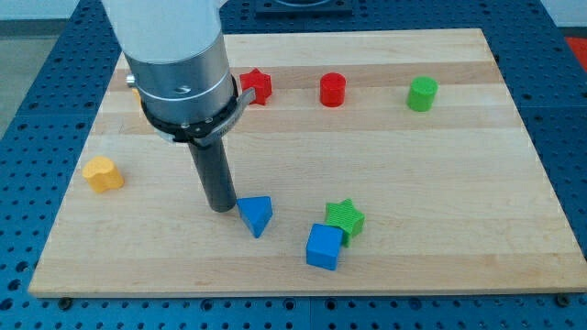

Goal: Push the blue triangle into the green star

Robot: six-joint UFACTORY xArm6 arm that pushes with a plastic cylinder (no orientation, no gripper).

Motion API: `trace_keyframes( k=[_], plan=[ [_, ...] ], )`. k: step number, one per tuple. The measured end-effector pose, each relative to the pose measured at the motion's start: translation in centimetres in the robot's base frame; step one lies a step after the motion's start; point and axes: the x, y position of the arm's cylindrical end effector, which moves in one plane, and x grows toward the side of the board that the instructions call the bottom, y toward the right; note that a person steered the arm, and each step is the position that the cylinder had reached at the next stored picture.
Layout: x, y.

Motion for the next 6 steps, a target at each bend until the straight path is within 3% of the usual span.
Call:
trace_keyframes(
  k=[2, 5, 6],
  plan=[
    [0.3, 2.8],
    [2.4, 0.0],
    [2.4, 3.2]
  ],
)
